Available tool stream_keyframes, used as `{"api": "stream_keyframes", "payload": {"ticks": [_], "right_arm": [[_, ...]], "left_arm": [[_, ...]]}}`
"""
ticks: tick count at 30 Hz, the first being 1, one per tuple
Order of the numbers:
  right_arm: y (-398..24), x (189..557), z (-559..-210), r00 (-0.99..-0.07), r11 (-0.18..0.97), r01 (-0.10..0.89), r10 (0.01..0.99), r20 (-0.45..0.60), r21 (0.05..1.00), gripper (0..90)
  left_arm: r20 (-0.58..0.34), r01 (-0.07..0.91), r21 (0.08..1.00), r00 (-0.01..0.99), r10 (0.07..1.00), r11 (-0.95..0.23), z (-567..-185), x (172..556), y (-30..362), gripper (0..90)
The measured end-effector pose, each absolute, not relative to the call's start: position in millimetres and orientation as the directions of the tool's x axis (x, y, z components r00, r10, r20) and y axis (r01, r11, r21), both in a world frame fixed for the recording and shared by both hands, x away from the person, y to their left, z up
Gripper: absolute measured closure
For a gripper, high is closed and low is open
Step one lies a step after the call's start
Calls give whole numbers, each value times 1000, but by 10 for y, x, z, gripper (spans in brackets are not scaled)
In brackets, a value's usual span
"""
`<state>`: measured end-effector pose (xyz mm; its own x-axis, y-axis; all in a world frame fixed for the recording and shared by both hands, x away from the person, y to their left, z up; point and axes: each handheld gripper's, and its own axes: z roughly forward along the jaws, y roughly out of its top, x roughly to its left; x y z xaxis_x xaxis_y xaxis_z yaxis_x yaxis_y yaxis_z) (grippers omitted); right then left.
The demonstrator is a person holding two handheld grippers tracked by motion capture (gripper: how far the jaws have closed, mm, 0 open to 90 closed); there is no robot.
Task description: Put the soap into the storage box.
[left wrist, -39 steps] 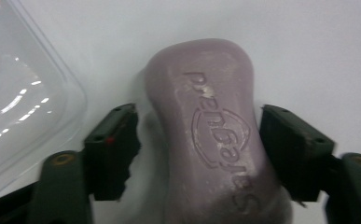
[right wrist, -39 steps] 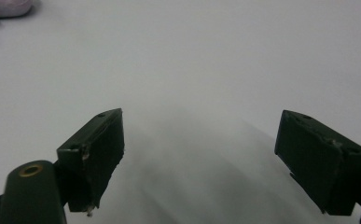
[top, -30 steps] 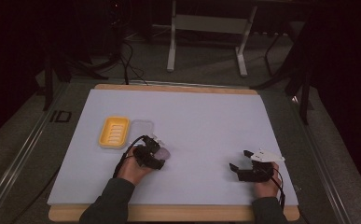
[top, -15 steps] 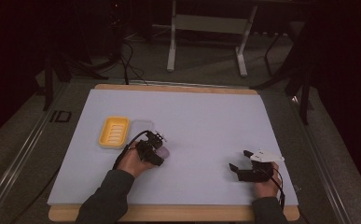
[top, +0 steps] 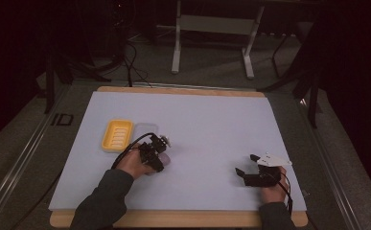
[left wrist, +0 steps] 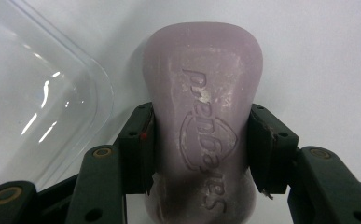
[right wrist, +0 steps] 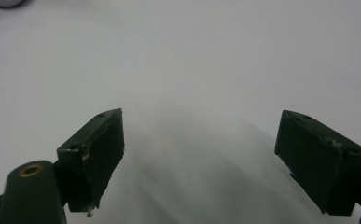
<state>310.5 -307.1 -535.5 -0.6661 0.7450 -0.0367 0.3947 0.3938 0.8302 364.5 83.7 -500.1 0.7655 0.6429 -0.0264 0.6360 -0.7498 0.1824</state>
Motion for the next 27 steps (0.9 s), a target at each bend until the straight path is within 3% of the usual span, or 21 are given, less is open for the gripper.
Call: {"api": "stream_keyframes", "payload": {"ticks": [27], "right_arm": [[-3059,3106,-5357,-671,406,394,740,-44,824,153]], "left_arm": [[-1,604,155,791,612,-782,-4988,3663,784,502]]}}
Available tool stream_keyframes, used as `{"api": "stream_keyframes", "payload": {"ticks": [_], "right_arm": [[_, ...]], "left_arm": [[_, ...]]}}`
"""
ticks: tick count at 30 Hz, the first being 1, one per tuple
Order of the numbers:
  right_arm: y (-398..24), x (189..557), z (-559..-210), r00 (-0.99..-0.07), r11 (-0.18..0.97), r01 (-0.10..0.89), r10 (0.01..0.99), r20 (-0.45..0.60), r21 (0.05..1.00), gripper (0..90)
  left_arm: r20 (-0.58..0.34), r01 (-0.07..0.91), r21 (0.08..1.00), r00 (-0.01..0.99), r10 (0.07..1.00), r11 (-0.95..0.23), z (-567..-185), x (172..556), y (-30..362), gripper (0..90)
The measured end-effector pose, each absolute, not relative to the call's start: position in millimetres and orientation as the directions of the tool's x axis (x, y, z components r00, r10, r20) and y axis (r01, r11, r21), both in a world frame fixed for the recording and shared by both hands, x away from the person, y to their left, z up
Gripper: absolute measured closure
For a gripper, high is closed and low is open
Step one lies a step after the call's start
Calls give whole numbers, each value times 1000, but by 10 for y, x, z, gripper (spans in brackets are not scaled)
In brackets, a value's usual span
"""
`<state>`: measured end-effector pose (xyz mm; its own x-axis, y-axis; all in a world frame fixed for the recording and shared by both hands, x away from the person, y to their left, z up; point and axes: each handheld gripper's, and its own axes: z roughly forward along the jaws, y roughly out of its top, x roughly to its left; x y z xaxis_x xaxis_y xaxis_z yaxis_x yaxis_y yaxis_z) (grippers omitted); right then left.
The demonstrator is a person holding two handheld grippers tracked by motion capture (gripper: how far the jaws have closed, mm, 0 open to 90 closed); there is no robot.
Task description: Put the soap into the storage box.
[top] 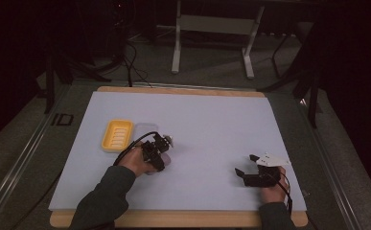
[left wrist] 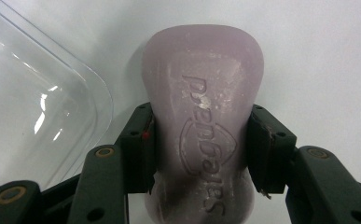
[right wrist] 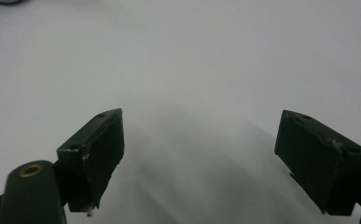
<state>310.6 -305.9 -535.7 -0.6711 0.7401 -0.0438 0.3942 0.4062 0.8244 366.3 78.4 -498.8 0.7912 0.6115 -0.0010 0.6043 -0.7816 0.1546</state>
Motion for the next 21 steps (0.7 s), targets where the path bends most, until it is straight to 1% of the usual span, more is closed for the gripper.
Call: {"api": "stream_keyframes", "payload": {"ticks": [12,21], "right_arm": [[-3061,3103,-5356,-669,400,394,742,-41,827,153],[-3061,3102,-5356,-668,400,394,743,-42,827,153]], "left_arm": [[-12,609,177,787,617,-774,-4974,3650,875,502],[-14,615,199,780,625,-763,-4878,3621,932,502]]}}
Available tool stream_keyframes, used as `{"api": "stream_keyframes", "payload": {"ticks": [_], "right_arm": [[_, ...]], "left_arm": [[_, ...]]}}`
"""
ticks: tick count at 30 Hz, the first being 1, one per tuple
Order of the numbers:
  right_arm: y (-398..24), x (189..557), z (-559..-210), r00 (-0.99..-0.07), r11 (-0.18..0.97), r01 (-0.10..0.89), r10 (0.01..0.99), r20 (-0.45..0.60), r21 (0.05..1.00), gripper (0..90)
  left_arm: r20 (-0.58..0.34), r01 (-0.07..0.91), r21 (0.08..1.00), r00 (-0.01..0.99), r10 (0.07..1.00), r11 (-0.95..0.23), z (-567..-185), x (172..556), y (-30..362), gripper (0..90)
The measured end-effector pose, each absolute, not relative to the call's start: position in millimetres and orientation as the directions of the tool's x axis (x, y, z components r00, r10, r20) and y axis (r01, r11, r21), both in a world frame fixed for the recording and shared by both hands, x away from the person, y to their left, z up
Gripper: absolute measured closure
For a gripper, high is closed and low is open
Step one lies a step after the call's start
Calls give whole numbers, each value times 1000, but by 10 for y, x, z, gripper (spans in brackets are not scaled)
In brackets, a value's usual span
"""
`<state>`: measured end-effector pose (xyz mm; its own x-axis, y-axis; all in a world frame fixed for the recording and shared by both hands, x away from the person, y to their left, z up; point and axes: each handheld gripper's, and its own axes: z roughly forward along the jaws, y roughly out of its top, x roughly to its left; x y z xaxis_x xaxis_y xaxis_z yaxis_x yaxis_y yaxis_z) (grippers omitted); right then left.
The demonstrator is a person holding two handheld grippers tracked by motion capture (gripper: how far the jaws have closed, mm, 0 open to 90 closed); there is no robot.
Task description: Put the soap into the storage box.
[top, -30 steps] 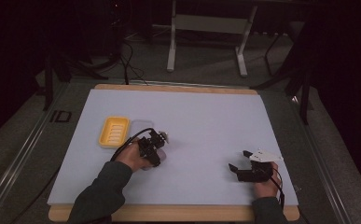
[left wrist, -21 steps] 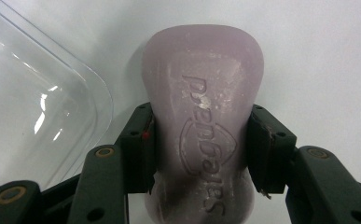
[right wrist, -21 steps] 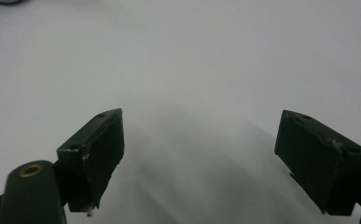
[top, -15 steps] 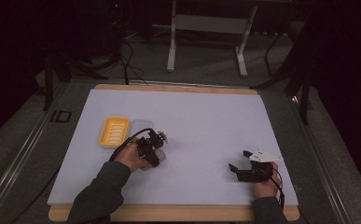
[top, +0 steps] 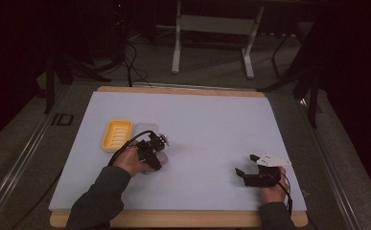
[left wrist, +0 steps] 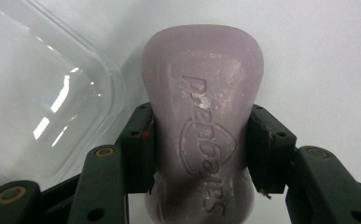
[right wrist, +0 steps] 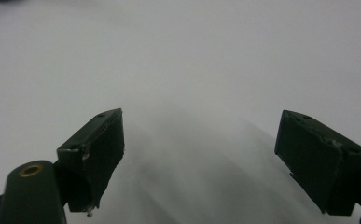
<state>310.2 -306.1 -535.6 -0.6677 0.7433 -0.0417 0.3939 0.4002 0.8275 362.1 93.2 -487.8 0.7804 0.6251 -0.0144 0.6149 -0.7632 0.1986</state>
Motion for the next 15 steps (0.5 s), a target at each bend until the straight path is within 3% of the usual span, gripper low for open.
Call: {"api": "stream_keyframes", "payload": {"ticks": [15], "right_arm": [[-3066,3101,-5355,-667,396,392,744,-40,830,153]], "left_arm": [[-2,627,236,765,644,-743,-4744,3624,1024,502]]}}
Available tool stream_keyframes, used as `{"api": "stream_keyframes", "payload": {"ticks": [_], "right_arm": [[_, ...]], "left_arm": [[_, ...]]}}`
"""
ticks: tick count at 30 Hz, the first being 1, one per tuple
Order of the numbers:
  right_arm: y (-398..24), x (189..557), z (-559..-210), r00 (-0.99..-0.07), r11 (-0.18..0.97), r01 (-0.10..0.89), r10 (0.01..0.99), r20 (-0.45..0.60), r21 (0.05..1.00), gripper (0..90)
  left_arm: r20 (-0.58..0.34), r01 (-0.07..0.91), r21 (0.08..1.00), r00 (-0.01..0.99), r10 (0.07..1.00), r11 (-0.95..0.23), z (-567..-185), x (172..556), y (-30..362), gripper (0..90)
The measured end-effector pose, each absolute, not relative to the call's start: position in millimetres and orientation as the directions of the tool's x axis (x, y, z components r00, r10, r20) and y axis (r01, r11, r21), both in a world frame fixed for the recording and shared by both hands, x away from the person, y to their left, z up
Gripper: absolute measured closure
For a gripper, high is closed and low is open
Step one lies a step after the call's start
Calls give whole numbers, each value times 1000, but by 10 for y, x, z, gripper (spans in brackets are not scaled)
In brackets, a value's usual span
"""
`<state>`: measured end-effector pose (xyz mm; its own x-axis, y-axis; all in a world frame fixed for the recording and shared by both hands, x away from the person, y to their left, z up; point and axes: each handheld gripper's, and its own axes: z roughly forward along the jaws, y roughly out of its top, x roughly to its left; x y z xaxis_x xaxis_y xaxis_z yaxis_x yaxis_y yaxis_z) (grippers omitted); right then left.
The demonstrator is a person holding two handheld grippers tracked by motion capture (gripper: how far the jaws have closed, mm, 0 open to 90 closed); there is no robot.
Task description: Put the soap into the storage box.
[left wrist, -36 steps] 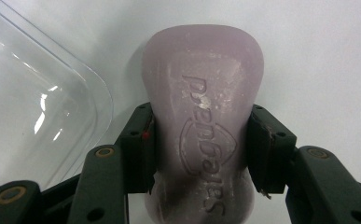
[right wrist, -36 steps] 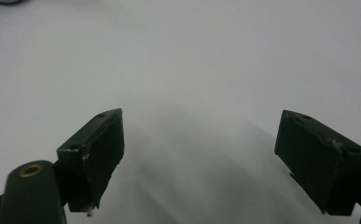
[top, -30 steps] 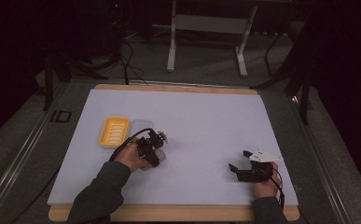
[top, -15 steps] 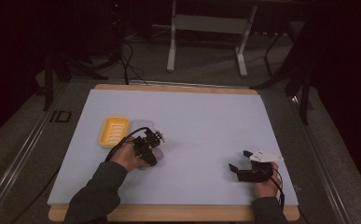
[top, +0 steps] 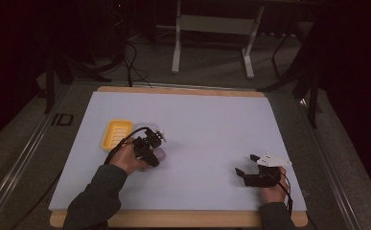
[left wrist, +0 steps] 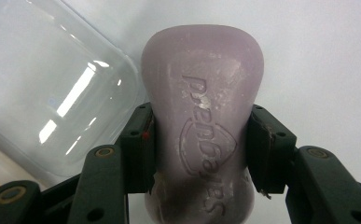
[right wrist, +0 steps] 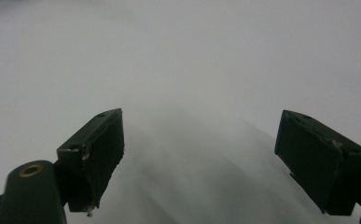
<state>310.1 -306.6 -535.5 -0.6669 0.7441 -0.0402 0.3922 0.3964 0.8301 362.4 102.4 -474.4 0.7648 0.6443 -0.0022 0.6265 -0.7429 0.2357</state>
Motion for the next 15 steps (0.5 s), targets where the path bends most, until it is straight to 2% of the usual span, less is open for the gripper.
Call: {"api": "stream_keyframes", "payload": {"ticks": [15], "right_arm": [[-3064,3099,-5355,-667,398,391,744,-43,830,154]], "left_arm": [[6,648,247,743,669,-721,-4635,3650,1122,502]]}}
